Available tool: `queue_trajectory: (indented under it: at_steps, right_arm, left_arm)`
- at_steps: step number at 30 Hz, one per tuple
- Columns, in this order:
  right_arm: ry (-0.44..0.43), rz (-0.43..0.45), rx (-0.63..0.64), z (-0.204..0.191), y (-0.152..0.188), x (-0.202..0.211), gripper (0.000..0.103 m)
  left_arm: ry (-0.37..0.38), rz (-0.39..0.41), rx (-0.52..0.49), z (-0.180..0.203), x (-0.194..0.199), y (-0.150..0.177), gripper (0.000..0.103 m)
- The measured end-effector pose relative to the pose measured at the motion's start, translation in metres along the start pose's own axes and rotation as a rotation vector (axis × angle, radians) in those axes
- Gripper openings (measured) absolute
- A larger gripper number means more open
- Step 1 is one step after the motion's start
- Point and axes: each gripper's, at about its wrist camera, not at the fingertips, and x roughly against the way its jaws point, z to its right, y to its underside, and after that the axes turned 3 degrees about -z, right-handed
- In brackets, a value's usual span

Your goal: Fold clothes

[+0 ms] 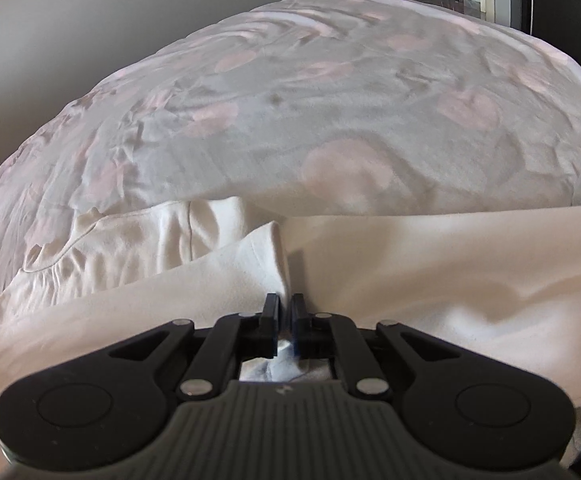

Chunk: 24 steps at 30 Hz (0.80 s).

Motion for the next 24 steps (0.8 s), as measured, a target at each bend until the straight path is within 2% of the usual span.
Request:
queue_trajectory:
  at_steps: [2, 5, 9, 10, 12, 13, 15, 16, 18, 20, 24]
  right_arm:
    - [-0.011, 0.021, -0.019, 0.004, 0.002, 0.009, 0.029]
    - [-0.034, 0.025, -0.044, 0.009, 0.006, 0.019, 0.029]
    - [-0.060, 0.007, -0.051, 0.010, 0.016, 0.025, 0.029]
    - [-0.066, 0.004, -0.048, 0.010, 0.019, 0.026, 0.028]
    - [-0.067, 0.006, -0.032, 0.007, 0.023, 0.027, 0.018]
    - [-0.067, 0.006, -0.028, 0.006, 0.024, 0.028, 0.013]
    - [-0.058, 0.023, -0.038, 0.005, 0.024, 0.032, 0.012]
    - [-0.053, 0.032, -0.044, 0.004, 0.024, 0.034, 0.012]
    - [-0.042, 0.056, -0.065, 0.005, 0.024, 0.040, 0.012]
    - [-0.033, 0.055, -0.067, 0.006, 0.025, 0.042, 0.012]
    - [0.007, 0.020, -0.035, 0.008, 0.031, 0.030, 0.011]
  left_arm:
    - [0.001, 0.014, 0.011, 0.000, 0.012, 0.003, 0.023]
    - [0.028, 0.031, 0.016, 0.002, 0.032, 0.013, 0.029]
    - [0.074, 0.004, 0.004, 0.010, 0.053, 0.035, 0.032]
    - [0.080, -0.002, -0.010, 0.014, 0.058, 0.042, 0.035]
    - [0.084, -0.013, -0.026, 0.020, 0.061, 0.053, 0.047]
    - [0.085, -0.020, -0.031, 0.023, 0.061, 0.057, 0.047]
    - [0.089, -0.034, -0.042, 0.028, 0.061, 0.066, 0.047]
    - [0.097, -0.044, -0.038, 0.029, 0.060, 0.069, 0.045]
    - [0.138, -0.080, 0.017, 0.023, 0.054, 0.070, 0.007]
    - [0.112, -0.098, 0.055, 0.019, 0.052, 0.069, 0.006]
    - [0.057, -0.133, 0.047, 0.016, 0.047, 0.071, 0.006]
